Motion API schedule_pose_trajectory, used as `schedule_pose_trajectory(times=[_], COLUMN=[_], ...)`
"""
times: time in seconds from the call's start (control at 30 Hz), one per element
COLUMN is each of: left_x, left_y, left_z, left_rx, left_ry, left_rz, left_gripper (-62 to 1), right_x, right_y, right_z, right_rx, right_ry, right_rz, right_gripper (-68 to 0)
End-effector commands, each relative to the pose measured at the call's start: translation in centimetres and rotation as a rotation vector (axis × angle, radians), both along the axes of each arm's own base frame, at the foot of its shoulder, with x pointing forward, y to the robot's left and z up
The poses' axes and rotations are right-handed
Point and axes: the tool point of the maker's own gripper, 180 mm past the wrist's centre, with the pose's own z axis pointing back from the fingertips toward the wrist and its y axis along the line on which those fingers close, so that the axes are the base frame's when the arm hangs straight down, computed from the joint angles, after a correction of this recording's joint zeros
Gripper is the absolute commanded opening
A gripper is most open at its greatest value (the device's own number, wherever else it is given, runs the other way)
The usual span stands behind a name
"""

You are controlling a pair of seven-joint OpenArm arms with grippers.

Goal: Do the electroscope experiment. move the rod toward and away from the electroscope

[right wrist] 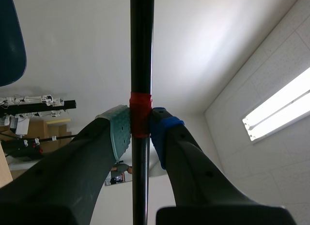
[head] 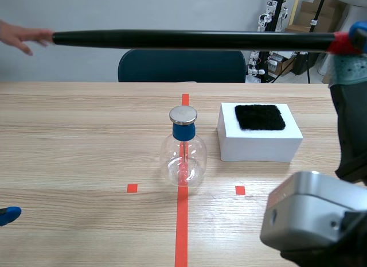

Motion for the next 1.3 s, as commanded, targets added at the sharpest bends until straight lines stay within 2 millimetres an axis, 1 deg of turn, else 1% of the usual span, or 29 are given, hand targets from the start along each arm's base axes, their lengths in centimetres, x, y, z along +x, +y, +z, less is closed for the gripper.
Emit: schedule_pose_trajectory(times=[0.0, 0.77, 0.93, 1.03, 1.17, 1.27], left_x=[0.4, 0.4, 0.4, 0.4, 0.4, 0.4], left_y=[0.2, 0.2, 0.2, 0.2, 0.2, 0.2], left_z=[0.9, 0.9, 0.9, 0.9, 0.9, 0.9], left_rx=[-0.017, -0.017, -0.017, -0.017, -0.017, -0.017], left_ry=[-0.036, -0.036, -0.036, -0.036, -0.036, -0.036], left_rz=[0.004, 0.004, 0.004, 0.004, 0.004, 0.004], left_gripper=[1.4, 1.4, 1.4, 1.4, 1.4, 1.4], right_x=[-0.2, -0.3, 0.2, 1.8, 5.3, 7.3], right_y=[0.0, 0.1, -0.1, -1.1, -4.5, -7.1], right_z=[1.5, 1.5, 2.2, 2.4, 1.7, 1.4], right_rx=[0.017, 0.015, 0.014, -0.022, -0.01, -0.005], right_ry=[-0.078, -0.079, -0.119, -0.128, -0.031, 0.032], right_rz=[0.013, 0.017, 0.01, -0.04, -0.17, -0.25], right_gripper=[-65.1, -65.1, -65.1, -65.1, -65.1, -65.1])
